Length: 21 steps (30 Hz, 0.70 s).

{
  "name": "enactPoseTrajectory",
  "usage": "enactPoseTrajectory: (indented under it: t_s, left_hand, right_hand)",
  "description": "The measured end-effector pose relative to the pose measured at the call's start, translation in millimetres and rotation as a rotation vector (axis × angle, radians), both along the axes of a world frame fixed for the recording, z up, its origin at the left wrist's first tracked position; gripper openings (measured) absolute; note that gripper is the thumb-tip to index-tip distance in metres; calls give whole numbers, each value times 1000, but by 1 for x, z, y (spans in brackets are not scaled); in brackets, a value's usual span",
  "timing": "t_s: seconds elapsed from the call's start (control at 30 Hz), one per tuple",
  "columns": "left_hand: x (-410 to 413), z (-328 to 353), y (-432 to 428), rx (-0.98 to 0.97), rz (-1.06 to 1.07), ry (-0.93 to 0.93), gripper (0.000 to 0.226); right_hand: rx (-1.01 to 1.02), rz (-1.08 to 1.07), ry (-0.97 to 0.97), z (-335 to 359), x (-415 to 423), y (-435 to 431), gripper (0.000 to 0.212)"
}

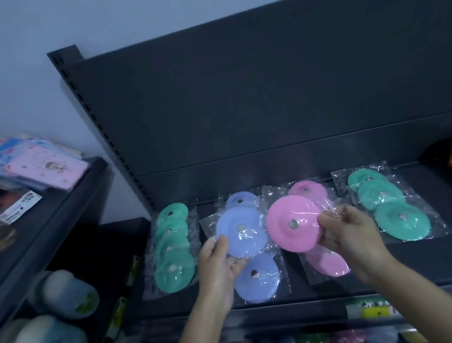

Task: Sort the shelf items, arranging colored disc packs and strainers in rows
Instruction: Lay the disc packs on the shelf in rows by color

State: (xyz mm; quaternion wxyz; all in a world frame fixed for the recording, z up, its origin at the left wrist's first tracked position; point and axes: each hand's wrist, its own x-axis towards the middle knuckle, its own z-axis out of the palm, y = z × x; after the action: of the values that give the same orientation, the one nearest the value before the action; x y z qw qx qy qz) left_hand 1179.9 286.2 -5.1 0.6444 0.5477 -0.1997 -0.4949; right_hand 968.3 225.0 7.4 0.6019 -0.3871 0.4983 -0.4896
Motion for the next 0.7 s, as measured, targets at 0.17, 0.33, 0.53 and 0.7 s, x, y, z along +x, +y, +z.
enactPoseTrajectory:
  t_s: [0.17,0.33,0.53,0.7]
  left_hand:
    - [15,-9,15,25,-2,5,13]
    - [11,-22,21,50,-34,46,12]
    - [-6,-29,9,44,-8,-3,14]
    - [-31,-25,-8,62,31,19,15]
  right_hand:
    - [7,-31,61,-6,7,6,6]
    - [37,-76,113,-19,-15,0,9]
    - [66,-10,457,-42,-54,-7,5]
    - [-56,98,804,-53,-66,-9,9]
